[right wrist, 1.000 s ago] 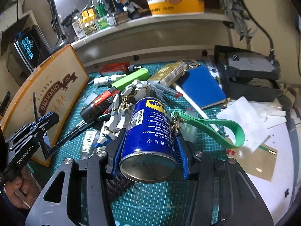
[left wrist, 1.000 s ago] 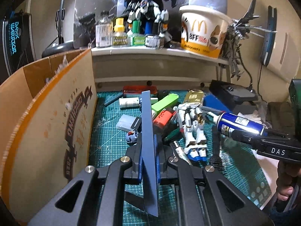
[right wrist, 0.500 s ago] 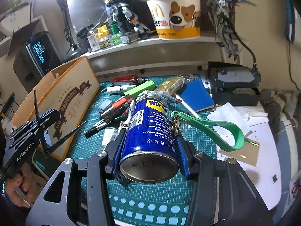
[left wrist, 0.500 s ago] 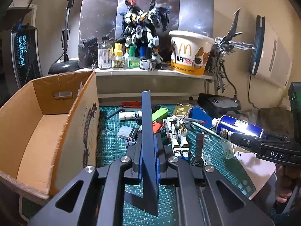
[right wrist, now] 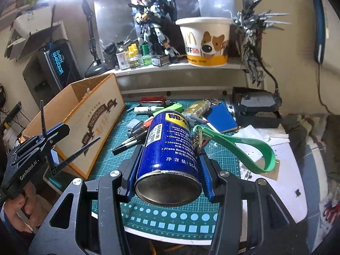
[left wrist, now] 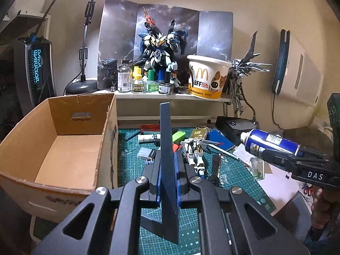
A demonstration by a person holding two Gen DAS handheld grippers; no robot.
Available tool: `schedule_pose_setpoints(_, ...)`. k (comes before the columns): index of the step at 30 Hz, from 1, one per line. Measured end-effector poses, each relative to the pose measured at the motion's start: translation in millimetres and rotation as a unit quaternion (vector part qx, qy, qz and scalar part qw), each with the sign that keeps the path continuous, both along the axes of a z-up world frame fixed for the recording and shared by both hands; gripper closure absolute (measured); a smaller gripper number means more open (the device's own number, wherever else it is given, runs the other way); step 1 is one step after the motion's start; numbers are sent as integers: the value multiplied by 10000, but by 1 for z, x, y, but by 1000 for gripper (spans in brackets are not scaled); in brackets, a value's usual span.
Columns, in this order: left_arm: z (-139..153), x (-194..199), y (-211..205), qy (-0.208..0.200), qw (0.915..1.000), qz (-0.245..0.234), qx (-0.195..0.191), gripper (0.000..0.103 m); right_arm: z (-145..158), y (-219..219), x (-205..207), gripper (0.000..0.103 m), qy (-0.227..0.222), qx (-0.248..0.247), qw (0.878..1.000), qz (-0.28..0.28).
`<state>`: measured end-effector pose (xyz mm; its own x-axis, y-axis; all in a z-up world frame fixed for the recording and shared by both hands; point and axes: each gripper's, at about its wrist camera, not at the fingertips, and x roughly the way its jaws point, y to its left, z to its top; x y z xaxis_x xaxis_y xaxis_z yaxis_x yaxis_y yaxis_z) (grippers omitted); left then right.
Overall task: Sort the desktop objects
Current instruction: 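Lift the stand with left tool while right tool lifts the blue spray can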
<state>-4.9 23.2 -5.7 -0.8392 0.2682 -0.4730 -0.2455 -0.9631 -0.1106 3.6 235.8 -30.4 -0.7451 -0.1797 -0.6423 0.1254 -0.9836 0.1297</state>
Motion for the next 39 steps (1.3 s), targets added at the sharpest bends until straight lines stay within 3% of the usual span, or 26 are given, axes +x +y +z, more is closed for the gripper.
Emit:
schedule_pose_setpoints(10, 7, 25, -15, 134, 9999, -5, 68, 93, 13, -10, 32, 58, 199, -57, 9998, 4)
schedule_pose_setpoints(27, 4, 38, -20, 163, 9997, -136, 110, 93, 15, -34, 39, 58, 267, 63, 9995, 126)
schedule_pose_setpoints(39, 44, 41, -30, 556, 9981, -189, 184, 93, 41, -60, 36, 58, 489, 224, 9980, 327)
